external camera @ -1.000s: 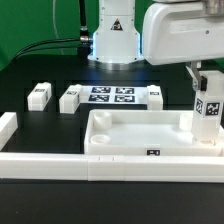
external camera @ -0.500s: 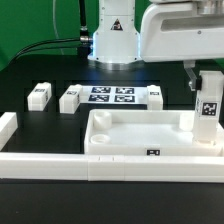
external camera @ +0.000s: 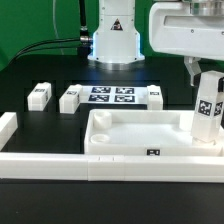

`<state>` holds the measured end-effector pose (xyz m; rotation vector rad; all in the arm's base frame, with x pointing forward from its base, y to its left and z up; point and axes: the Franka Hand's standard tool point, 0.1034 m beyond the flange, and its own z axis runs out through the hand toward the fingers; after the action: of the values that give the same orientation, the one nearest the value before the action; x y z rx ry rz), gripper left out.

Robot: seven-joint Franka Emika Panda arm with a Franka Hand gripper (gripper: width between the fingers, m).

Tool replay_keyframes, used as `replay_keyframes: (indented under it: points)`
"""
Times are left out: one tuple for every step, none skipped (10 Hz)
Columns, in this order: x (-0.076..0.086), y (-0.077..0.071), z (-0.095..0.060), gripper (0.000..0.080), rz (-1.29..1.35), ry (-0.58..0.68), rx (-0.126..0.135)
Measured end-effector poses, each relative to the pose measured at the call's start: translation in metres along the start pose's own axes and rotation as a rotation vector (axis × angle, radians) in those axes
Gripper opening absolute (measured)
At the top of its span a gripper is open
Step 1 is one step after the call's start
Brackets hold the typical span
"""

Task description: Assemble desk

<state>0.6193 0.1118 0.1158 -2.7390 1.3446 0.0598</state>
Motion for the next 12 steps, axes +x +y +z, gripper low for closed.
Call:
replay_keyframes:
  points:
    - [-0.0003, -0.0001, 0.0001, 0.0295, 0.031, -0.001, -0.001]
    - [-0.0007, -0.0005, 0.0002, 0.0295, 0.086, -0.001, 0.001]
    - [-0.0015, -0.0009, 0.0005, 0.0393, 0.116, -0.002, 0.001]
    - [-0.0024, -0.0014, 0.0006, 0.0393, 0.118, -0.004, 0.002]
    - [-0.0024, -0.0013, 0.0002, 0.0567, 0.07, -0.002, 0.0]
    - [-0.0042, -0.0031, -0.0012, 0.0567, -0.047, 0.005, 0.004]
    - [-0.0064, -0.0049, -0.0006, 0.0634, -0.078, 0.009, 0.012]
    - [-0.0055, -0.004, 0.0002, 0.0645, -0.11, 0.009, 0.01]
    - [-0.0052, -0.0039, 0.0003, 0.0648, -0.216, 0.01, 0.009]
    - [-0.0052, -0.0039, 0.0004, 0.0648, -0.289, 0.01, 0.009]
    - [-0.0052, -0.0037, 0.0007, 0.0649, -0.346, 0.01, 0.008]
    - [-0.005, -0.0035, 0.0007, 0.0649, -0.452, 0.011, 0.007]
